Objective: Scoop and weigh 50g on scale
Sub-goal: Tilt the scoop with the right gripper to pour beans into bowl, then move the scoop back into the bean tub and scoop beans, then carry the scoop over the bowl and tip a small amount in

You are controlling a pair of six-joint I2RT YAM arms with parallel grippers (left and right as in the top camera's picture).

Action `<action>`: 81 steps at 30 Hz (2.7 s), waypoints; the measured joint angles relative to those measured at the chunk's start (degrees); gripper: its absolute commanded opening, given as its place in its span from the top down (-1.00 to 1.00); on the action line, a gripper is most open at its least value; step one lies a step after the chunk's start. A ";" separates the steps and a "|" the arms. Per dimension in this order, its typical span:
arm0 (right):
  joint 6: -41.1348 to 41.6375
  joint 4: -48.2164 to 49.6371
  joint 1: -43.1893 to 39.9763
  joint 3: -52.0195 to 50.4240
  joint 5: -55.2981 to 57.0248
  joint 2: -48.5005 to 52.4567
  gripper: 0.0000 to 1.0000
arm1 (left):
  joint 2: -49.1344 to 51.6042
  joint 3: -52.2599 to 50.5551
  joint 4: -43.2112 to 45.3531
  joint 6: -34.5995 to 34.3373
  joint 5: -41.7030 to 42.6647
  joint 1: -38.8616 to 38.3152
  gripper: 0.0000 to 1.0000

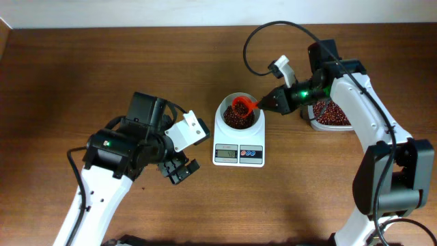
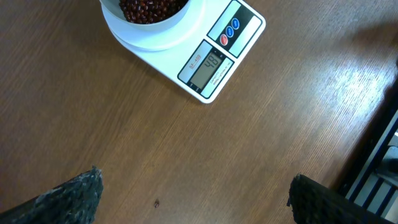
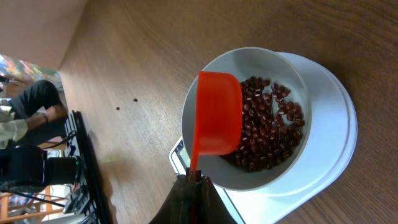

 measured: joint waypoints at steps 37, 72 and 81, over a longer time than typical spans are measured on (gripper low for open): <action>5.31 3.56 0.00 0.00 -1.27 0.00 0.92 | 0.00 0.00 0.00 0.00 0.02 0.00 -0.98; 5.01 -21.22 -16.63 16.81 51.17 -3.19 0.92 | 0.00 0.00 0.00 0.00 0.00 0.00 -0.98; 7.89 -21.75 -12.31 16.81 41.77 -3.19 0.92 | 0.00 0.00 0.00 0.00 0.00 0.00 -0.98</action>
